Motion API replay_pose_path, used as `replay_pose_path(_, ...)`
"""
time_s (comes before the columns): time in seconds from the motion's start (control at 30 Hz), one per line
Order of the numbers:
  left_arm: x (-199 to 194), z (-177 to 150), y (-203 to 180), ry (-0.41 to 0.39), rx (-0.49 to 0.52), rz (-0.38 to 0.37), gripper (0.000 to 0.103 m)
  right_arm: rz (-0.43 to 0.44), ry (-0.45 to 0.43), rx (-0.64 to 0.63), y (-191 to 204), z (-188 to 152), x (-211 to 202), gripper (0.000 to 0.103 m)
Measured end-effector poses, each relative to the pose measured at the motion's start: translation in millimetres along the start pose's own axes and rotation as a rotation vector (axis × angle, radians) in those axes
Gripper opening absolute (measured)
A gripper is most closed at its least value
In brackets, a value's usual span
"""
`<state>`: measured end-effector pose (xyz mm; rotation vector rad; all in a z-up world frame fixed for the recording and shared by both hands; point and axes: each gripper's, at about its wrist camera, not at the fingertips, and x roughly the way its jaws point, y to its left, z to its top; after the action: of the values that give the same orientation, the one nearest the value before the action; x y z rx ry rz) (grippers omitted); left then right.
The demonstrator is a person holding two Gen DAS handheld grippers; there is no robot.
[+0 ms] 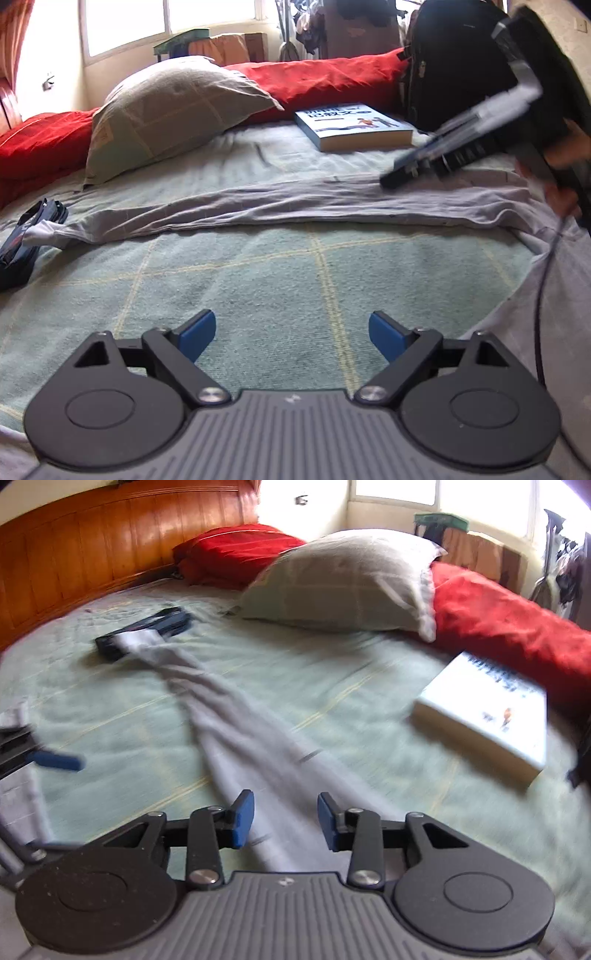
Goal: Fold clothes
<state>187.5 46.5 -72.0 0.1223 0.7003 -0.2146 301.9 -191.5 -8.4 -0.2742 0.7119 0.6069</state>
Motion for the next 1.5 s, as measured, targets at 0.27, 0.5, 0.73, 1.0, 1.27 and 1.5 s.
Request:
replay_pose_path(0.27,8.1,-2.5,-1.7,-0.021,-0.043,-0.036,0.091,-0.005,0.001,-0.032,-34.9,0.1,20.7,0.042)
replay_pose_path(0.5,12.2,-4.7,-2.7,-0.012,-0.056,-0.039,0.094,0.171,0.003,-0.256,24.7,-29.4,14.3,0.042)
replay_pose_path(0.73,11.4,-6.2,-2.2,-0.013,-0.059,-0.04,0.095,0.212,0.024,-0.231,31.0,-33.6,8.8,0.005)
replay_pose_path(1.0,11.3,-6.9,-0.9,-0.017,-0.069,-0.049,0.097,0.306,0.032,-0.176,18.5,-26.7,-12.0,0.025)
replay_pose_path(1.27,11.9,-7.7,-0.7,-0.018,-0.07,-0.054,0.098,0.099,-0.005,-0.108,-51.1,9.8,22.1,0.033)
replay_pose_path(1.5,12.7,-8.5,1.2,-0.016,-0.08,-0.069,0.1,0.148,0.065,-0.071,-67.9,-7.3,65.1,0.034)
